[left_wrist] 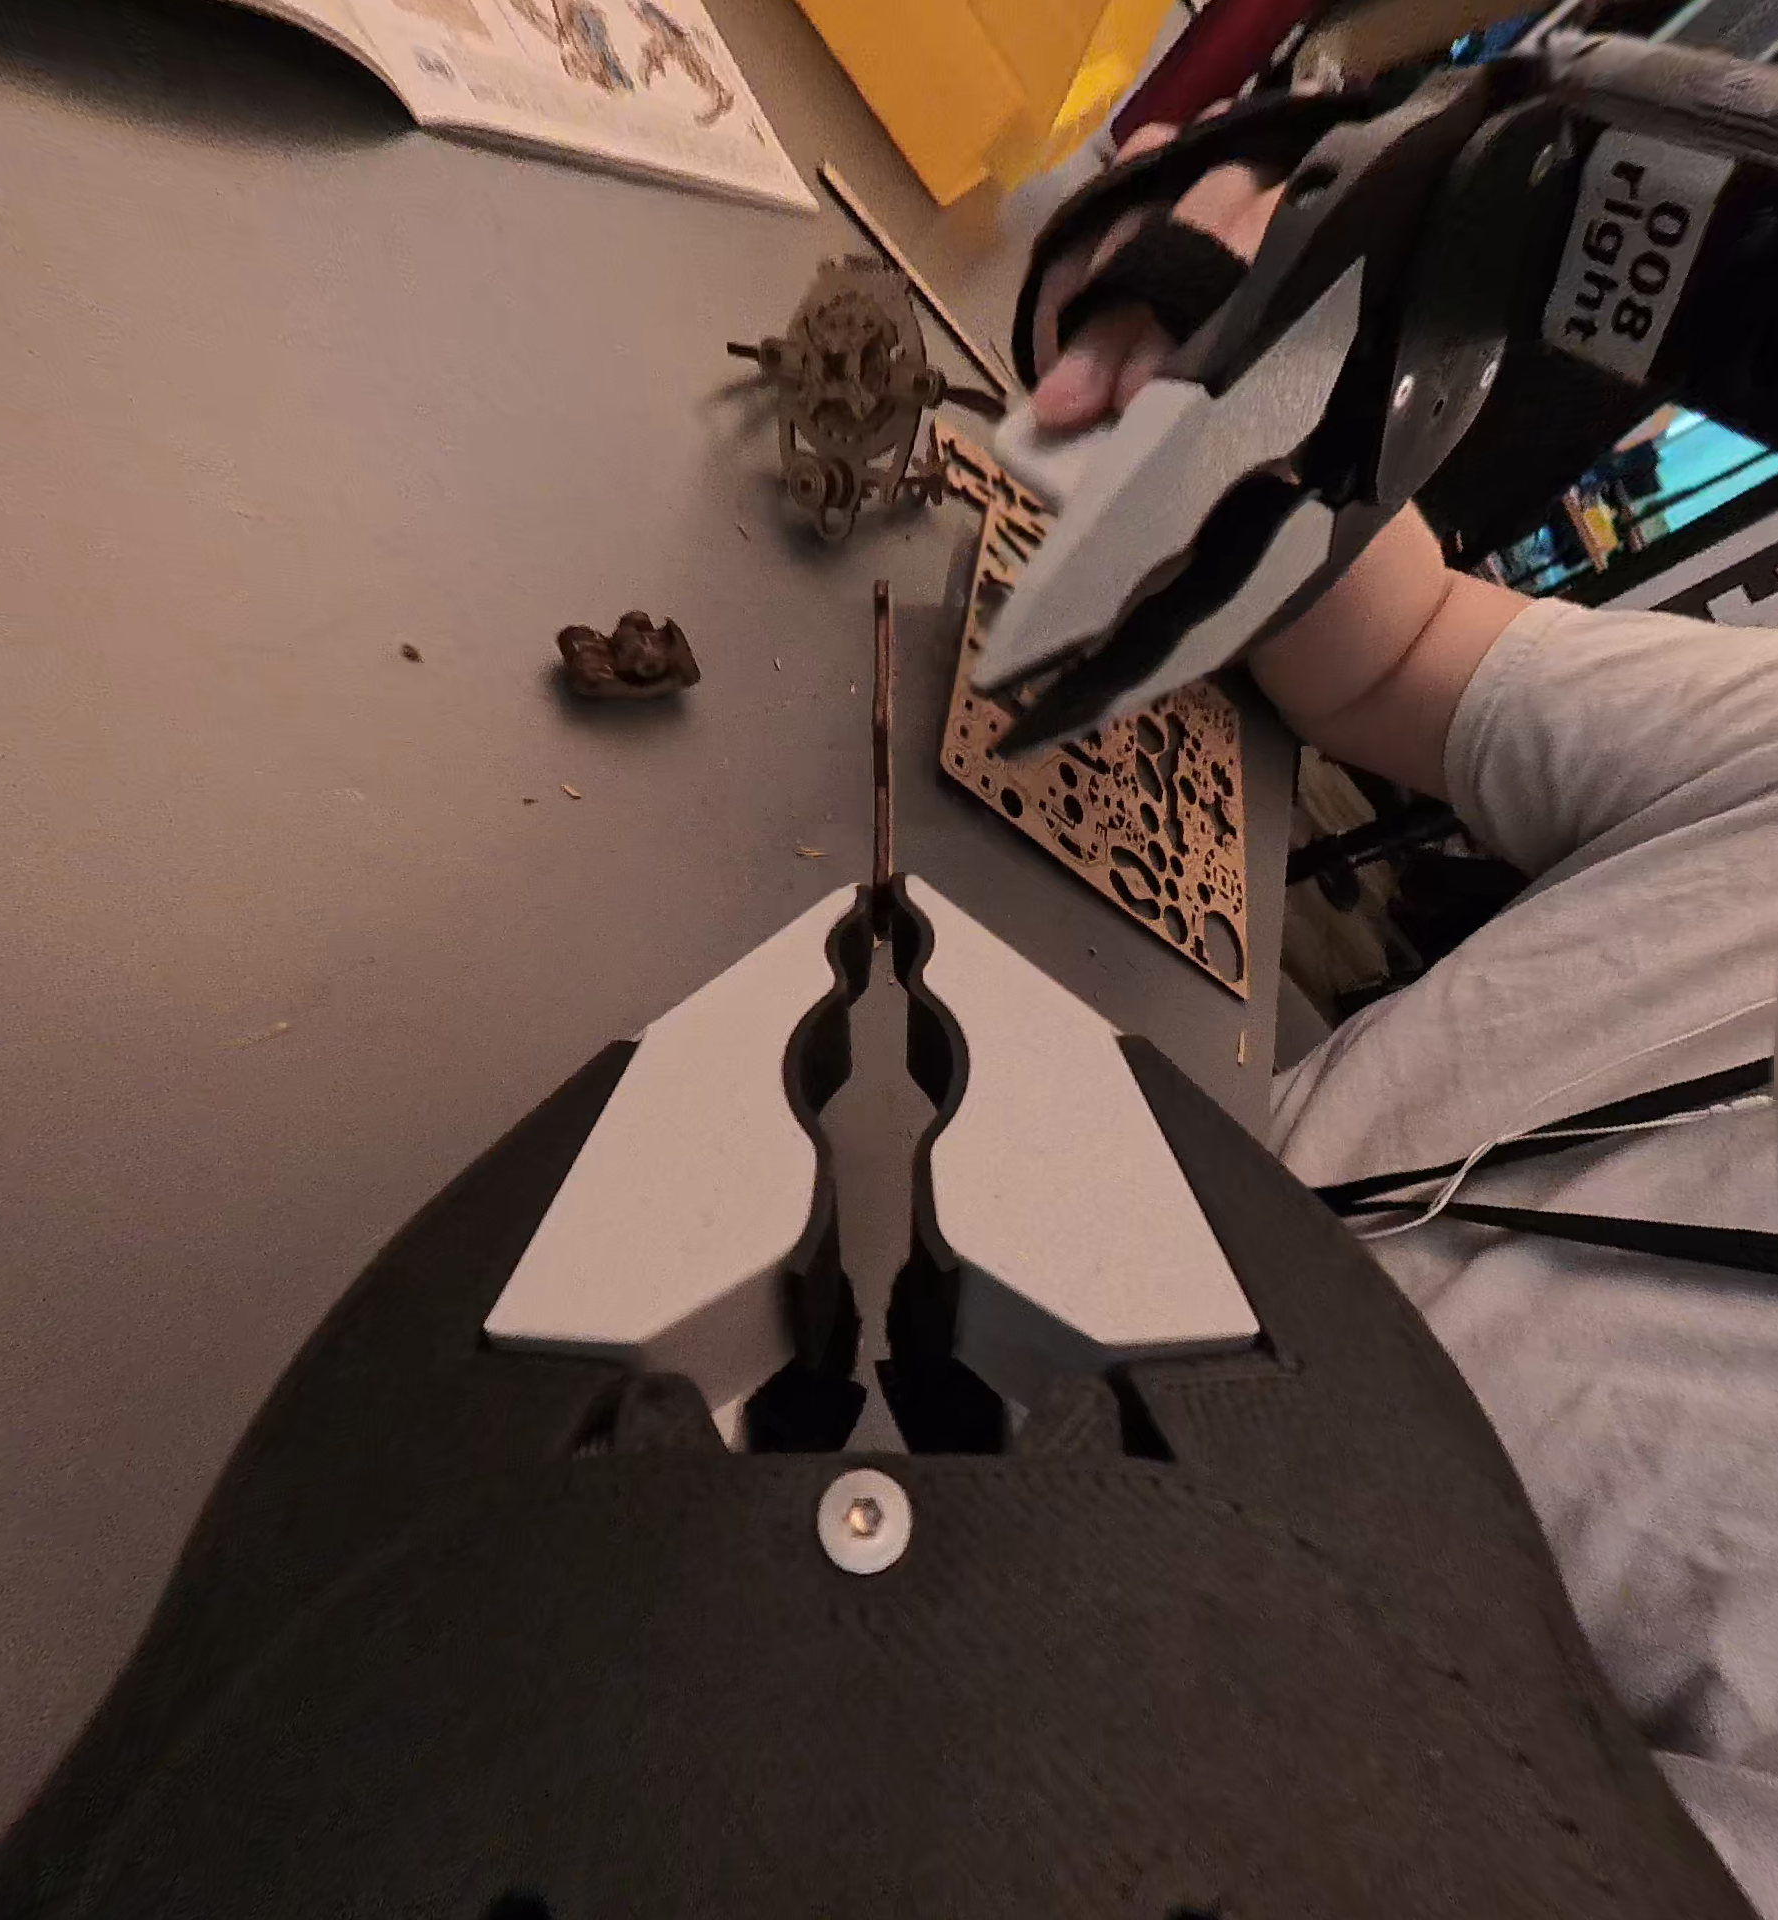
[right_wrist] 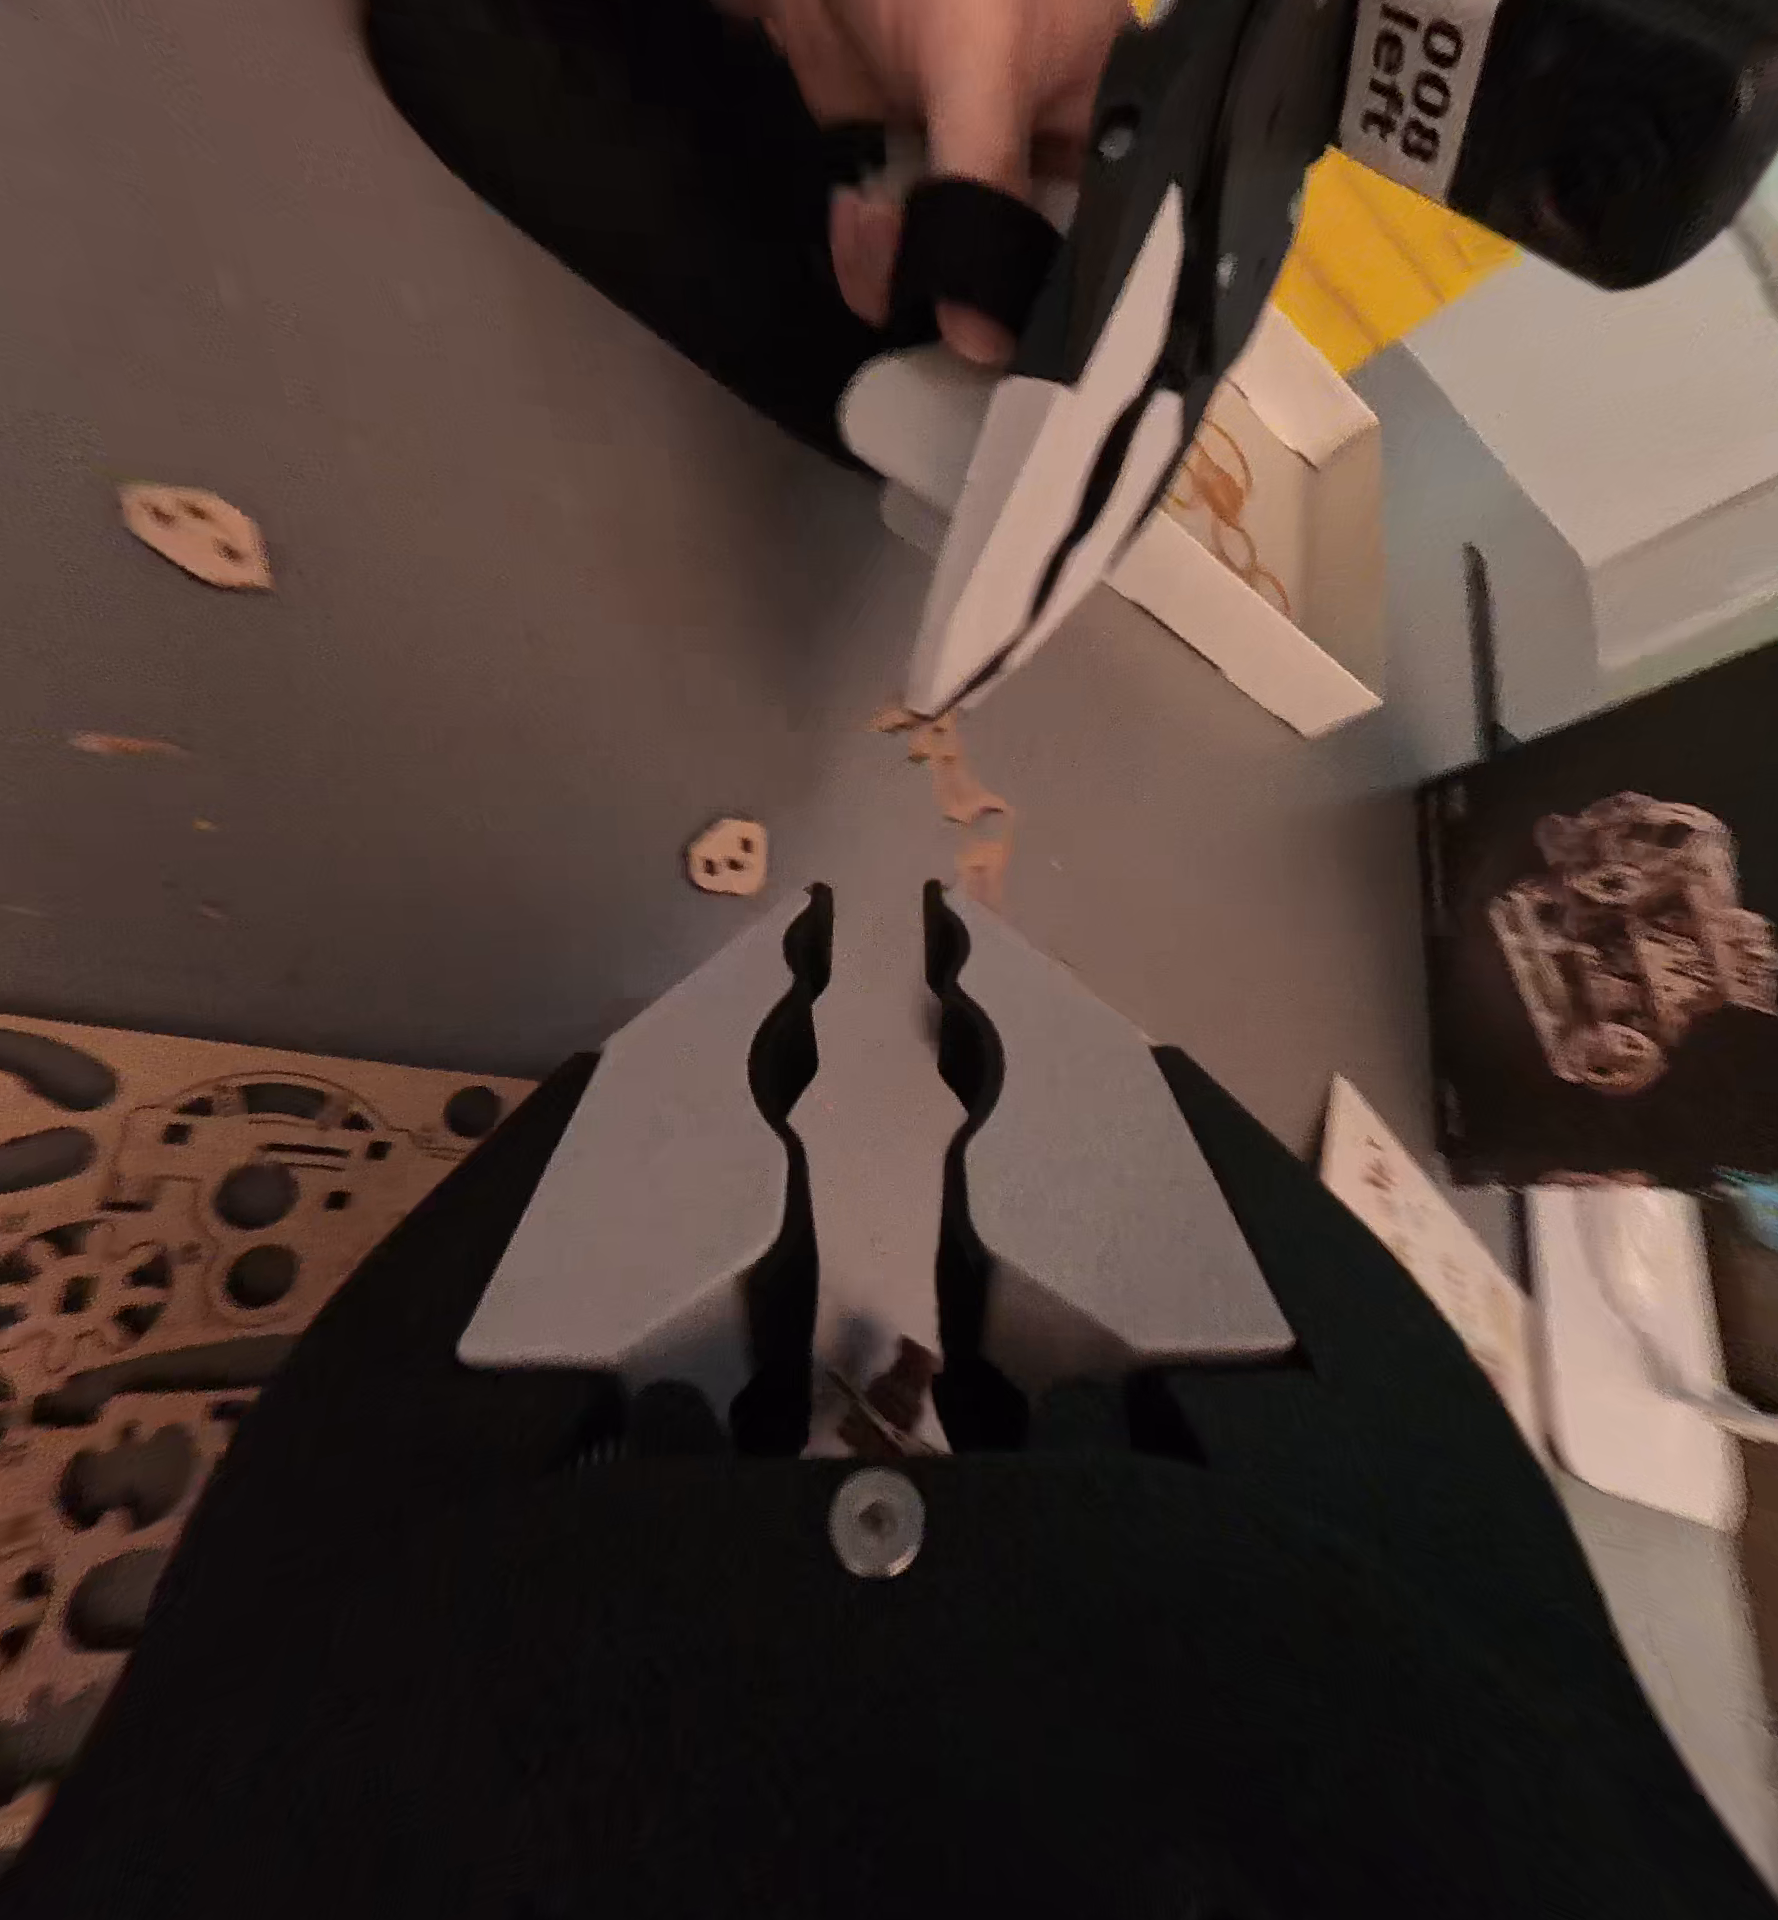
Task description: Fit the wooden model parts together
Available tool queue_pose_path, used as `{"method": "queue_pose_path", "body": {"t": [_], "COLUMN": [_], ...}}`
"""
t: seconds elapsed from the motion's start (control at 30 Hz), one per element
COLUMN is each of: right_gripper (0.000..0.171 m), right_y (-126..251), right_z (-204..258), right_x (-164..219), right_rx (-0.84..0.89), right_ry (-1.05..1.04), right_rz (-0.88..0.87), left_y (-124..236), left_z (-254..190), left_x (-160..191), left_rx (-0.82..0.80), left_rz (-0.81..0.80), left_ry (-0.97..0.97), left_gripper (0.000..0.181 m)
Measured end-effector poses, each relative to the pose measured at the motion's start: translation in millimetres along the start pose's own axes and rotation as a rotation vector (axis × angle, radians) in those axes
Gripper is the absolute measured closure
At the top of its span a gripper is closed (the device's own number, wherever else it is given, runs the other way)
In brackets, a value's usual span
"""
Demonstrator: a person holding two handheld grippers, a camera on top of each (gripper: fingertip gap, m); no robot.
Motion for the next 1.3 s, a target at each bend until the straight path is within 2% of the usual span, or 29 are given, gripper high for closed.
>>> {"method": "queue_pose_path", "body": {"t": [0.07, 0.13, 0.3, 0.5, 0.63, 0.7, 0.77, 0.87, 0.93, 1.0, 1.1, 1.23, 1.3], "right_gripper": [0.152, 0.143, 0.141, 0.142, 0.141, 0.141, 0.146, 0.147, 0.147, 0.141, 0.136, 0.138, 0.138], "right_y": [-2.0, -12.8, -18.8, -40.4, -44.5, -38.1, -18.6, 27.8, 52.4, 60.9, 65.9, 77.6, 68.0], "right_z": [4.2, 7.7, 4.7, 16.5, 16.1, 13.9, -0.2, -34.3, -48.8, -55.4, -56.5, -59.4, -51.9], "right_x": [-2.5, -0.5, -7.3, -4.7, -4.8, -9.1, -20.9, -31.5, -29.1, -19.0, -15.4, -26.5, -29.1], "right_rx": [-0.134, -0.235, -0.208, -0.223, -0.191, -0.194, -0.142, -0.006, 0.015, 0.031, 0.092, 0.174, 0.099], "right_ry": [-0.118, -0.249, -0.324, -0.363, -0.384, -0.366, -0.384, -0.508, -0.601, -0.642, -0.557, -0.486, -0.469], "right_rz": [-0.066, -0.041, 0.016, 0.221, 0.265, 0.284, 0.216, 0.019, -0.138, -0.127, -0.043, -0.103, -0.086], "left_y": [7.7, 13.7, 16.6, 20.7, 22.0, 22.0, 22.7, 27.3, 31.9, 36.9, 43.4, 46.4, 47.1], "left_z": [-0.1, -1.5, -7.2, -8.9, -11.6, -13.2, -14.4, -14.9, -15.4, -15.5, -16.1, -16.0, -15.6], "left_x": [-2.3, -5.4, -8.8, -11.0, -11.7, -12.0, -12.9, -15.4, -17.7, -19.6, -21.5, -22.8, -23.1], "left_rx": [-0.003, 0.001, 0.011, -0.035, -0.027, -0.033, -0.041, -0.049, -0.055, -0.07, -0.075, -0.082, -0.088], "left_rz": [-0.033, -0.072, -0.105, -0.135, -0.145, -0.148, -0.161, -0.206, -0.251, -0.29, -0.341, -0.372, -0.381], "left_ry": [-0.007, -0.025, -0.078, -0.112, -0.117, -0.127, -0.133, -0.131, -0.134, -0.143, -0.149, -0.153, -0.155], "left_gripper": [0.181, 0.181, 0.181, 0.181, 0.181, 0.181, 0.181, 0.181, 0.181, 0.181, 0.181, 0.181, 0.181]}}
Point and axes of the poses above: each gripper's, where its closed fingertips meet, y back along the fingers, x out of its underside, z = x × y across the jaws, the point moved 9 cm from there along y, back along the fingers, and after that the axes turned 5 degrees about y, right-handed, at the moved point
